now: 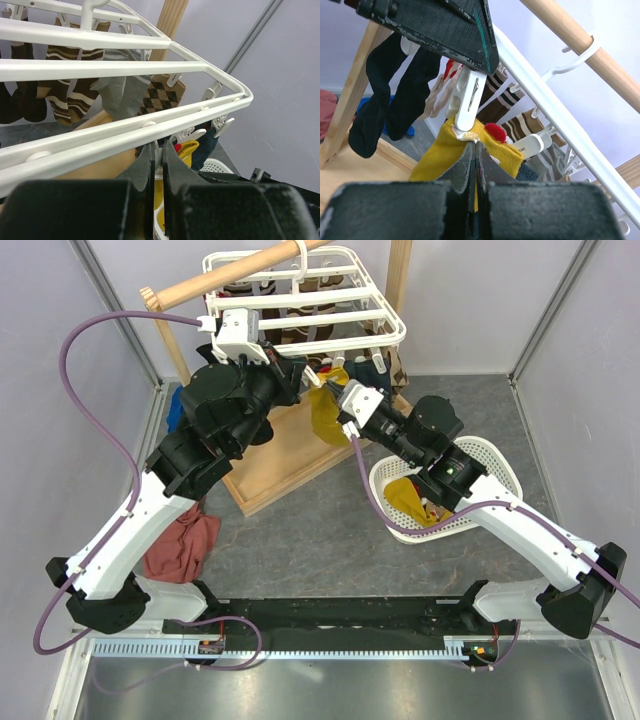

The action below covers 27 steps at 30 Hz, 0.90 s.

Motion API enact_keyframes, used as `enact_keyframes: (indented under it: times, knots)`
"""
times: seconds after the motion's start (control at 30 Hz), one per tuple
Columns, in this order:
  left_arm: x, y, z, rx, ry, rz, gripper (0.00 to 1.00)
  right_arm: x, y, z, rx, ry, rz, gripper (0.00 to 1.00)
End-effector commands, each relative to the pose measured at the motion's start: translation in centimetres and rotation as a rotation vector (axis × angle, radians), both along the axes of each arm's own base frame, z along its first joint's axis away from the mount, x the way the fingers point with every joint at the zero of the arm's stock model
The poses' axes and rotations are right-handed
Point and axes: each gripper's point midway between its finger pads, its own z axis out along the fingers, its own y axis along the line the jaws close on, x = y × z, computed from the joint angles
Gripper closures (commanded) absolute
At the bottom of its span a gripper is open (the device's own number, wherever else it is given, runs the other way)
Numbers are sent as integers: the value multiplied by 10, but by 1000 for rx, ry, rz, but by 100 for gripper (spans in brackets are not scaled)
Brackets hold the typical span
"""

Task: Clip the socks to the hanger
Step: Clamp the sock onto the hanger.

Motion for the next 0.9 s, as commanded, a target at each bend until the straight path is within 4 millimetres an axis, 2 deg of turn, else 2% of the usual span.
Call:
enact_keyframes:
  times: [0.0,0.87]
  knots:
    - [-14,1,21,-56,-29,-50,93,-15,-3,30,101,-42,57,100]
    - [-20,-7,23,-91,-22,-106,93,-15,13,24,195,40,133,100]
